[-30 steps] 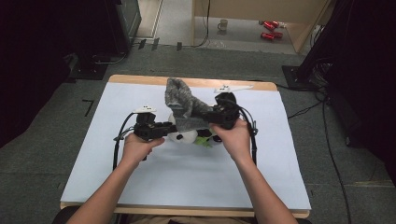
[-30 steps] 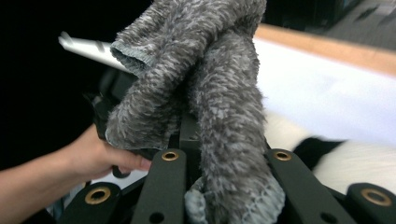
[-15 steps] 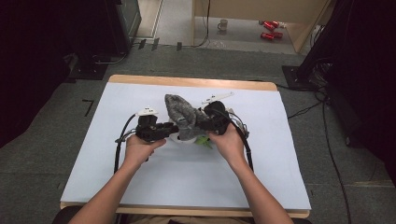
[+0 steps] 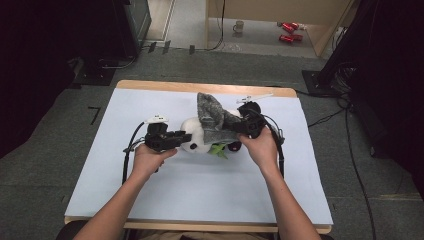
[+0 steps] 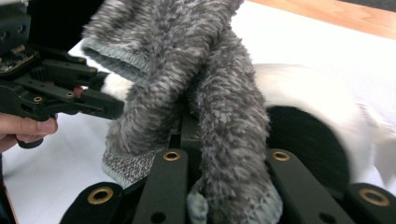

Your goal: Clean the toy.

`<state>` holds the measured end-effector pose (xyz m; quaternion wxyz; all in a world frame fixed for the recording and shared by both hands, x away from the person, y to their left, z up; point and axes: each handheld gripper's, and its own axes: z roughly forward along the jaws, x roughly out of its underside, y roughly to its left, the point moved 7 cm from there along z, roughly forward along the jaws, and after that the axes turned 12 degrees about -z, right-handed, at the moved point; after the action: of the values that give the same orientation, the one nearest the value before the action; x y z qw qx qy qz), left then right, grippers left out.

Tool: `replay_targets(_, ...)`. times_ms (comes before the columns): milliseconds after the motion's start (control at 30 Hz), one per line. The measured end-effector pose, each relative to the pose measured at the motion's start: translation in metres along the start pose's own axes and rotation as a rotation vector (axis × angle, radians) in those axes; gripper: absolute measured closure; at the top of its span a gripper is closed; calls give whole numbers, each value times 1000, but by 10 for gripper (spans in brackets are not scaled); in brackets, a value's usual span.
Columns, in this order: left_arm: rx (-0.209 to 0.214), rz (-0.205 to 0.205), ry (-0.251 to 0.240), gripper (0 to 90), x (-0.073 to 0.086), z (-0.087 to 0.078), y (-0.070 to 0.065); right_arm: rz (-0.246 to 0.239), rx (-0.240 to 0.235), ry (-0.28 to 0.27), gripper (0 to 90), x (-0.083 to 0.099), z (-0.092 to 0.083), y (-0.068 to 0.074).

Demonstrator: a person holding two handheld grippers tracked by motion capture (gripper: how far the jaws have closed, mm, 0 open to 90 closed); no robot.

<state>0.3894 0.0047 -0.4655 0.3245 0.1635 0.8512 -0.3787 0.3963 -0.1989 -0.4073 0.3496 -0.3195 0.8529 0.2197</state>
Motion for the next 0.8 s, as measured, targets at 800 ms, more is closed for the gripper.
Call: replay_targets(800,-4,-15,1,644,-1,-1,3,82,-14,-112,789,-4,-44,-26)
